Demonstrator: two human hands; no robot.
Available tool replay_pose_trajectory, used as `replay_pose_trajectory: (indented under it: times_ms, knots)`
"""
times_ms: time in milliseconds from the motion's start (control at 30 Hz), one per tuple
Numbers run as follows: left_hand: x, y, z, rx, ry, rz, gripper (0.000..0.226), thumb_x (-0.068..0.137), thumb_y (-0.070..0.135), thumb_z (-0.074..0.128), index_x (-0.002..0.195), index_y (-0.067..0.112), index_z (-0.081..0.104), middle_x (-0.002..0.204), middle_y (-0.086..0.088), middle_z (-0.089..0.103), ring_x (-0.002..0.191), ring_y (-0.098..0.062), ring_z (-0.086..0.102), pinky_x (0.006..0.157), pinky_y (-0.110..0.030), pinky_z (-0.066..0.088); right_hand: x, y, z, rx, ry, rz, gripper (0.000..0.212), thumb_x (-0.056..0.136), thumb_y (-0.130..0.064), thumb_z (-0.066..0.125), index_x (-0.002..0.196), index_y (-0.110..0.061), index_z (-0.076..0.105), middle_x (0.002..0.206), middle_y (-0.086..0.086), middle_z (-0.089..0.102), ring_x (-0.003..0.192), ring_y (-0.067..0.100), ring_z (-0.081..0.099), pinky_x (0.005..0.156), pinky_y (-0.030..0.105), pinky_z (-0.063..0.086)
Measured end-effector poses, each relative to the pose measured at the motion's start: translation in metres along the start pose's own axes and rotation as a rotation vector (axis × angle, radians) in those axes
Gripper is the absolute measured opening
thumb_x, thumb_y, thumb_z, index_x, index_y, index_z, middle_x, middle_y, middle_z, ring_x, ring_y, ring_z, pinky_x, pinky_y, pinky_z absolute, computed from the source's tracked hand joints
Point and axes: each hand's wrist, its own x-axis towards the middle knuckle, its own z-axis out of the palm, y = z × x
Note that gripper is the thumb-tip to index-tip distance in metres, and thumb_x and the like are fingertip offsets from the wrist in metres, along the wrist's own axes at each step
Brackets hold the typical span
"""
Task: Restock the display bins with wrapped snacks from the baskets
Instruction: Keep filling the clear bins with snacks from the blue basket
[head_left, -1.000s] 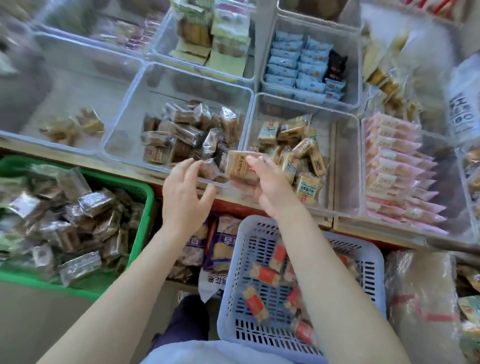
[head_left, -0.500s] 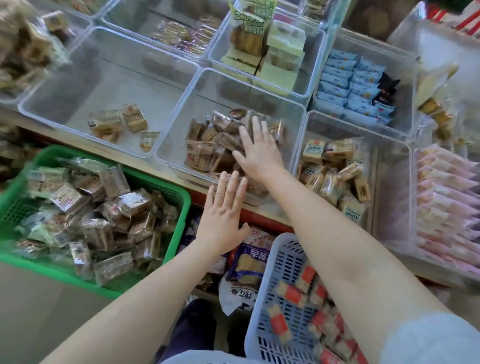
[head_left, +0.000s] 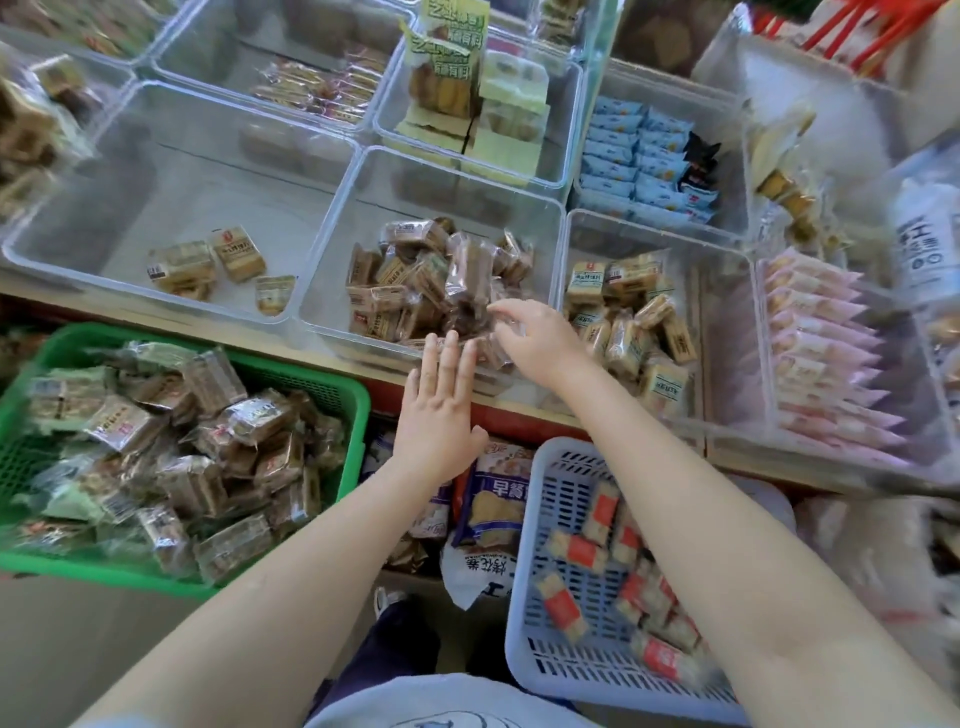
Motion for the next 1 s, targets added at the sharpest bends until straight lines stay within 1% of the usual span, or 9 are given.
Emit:
replay_pose_trajectory:
  times_ms: [133,200,267,333,400,533,667,833,1000]
  knots:
    - [-0.003,-0.001,-0.014,-0.027,-0.058,0.017,0.097,0.092,0.034,0.055,0.159,0.016,-0.013,0.167,-0.008,-0.018,0.152,-0.028,-0.022,0.125,-0.043,0.008,-0.07,0.003,0.001,0.143,0.174,0.117,0.028,0.101,-0.021,0.046,0.117,-0.02,0.069,0.105,-0.001,0.068,0.095,0.017,0.06,0.075,0.028,0.045]
    - [-0.007,0.001,-0.029,-0.153,-0.057,0.034,0.081,0.095,0.033,0.057,0.16,0.014,0.012,0.168,-0.009,0.002,0.154,-0.027,-0.009,0.123,-0.042,0.015,-0.106,0.006,0.009,0.219,0.192,0.177,0.025,0.1,-0.018,0.046,0.108,-0.019,0.07,0.09,-0.001,0.069,0.081,0.021,0.062,0.07,0.032,0.048]
    - [-0.02,-0.001,-0.042,-0.294,0.032,0.075,0.053,0.097,0.028,0.055,0.147,0.015,0.046,0.158,-0.007,0.037,0.15,-0.028,0.022,0.117,-0.04,0.03,-0.138,0.01,0.025,0.288,0.169,0.234,0.024,0.099,-0.016,0.047,0.102,-0.018,0.07,0.085,0.001,0.071,0.077,0.027,0.066,0.07,0.039,0.052]
    - [-0.045,-0.007,-0.051,-0.335,0.024,0.043,0.034,0.097,0.027,0.052,0.128,0.019,0.063,0.129,-0.003,0.063,0.121,-0.025,0.055,0.095,-0.036,0.047,-0.164,0.015,0.045,0.328,0.099,0.282,0.024,0.1,-0.015,0.045,0.097,-0.02,0.069,0.083,0.005,0.072,0.08,0.033,0.067,0.072,0.044,0.056]
    - [-0.076,-0.019,-0.054,-0.309,-0.172,-0.045,0.031,0.099,0.032,0.05,0.125,0.022,0.064,0.119,-0.001,0.069,0.101,-0.022,0.062,0.082,-0.032,0.05,-0.185,0.019,0.069,0.337,-0.026,0.312,0.025,0.102,-0.017,0.044,0.096,-0.022,0.068,0.087,0.009,0.072,0.082,0.033,0.067,0.074,0.045,0.056]
    - [-0.136,-0.049,-0.062,-0.166,-0.485,-0.158,0.035,0.1,0.036,0.051,0.128,0.022,0.066,0.13,0.0,0.064,0.116,-0.019,0.058,0.093,-0.03,0.047,-0.206,0.018,0.119,0.365,-0.253,0.323,0.026,0.105,-0.022,0.041,0.093,-0.025,0.064,0.095,0.013,0.07,0.078,0.026,0.063,0.066,0.033,0.046]
    - [-0.181,-0.079,-0.076,-0.234,-0.405,-0.285,0.033,0.101,0.036,0.052,0.128,0.022,0.065,0.128,0.001,0.065,0.111,-0.017,0.062,0.094,-0.032,0.051,-0.22,-0.009,0.156,0.454,-0.28,0.316,0.023,0.106,-0.022,0.042,0.097,-0.024,0.064,0.091,0.003,0.069,0.078,0.021,0.066,0.07,0.034,0.053]
    - [-0.202,-0.123,-0.085,-0.465,-0.185,-0.382,0.014,0.099,0.03,0.054,0.102,0.031,0.068,0.105,0.002,0.073,0.09,-0.018,0.072,0.083,-0.043,0.06,-0.225,-0.058,0.173,0.552,-0.223,0.324,0.022,0.105,-0.021,0.042,0.101,-0.025,0.063,0.093,0.002,0.069,0.081,0.02,0.068,0.078,0.038,0.055]
    - [-0.194,-0.188,-0.095,-0.489,-0.155,-0.353,0.021,0.1,0.031,0.053,0.114,0.028,0.069,0.098,0.006,0.072,0.085,-0.013,0.069,0.078,-0.037,0.06,-0.185,-0.109,0.186,0.544,-0.103,0.332,0.021,0.101,-0.017,0.043,0.104,-0.021,0.063,0.088,0.006,0.07,0.082,0.03,0.069,0.078,0.046,0.056]
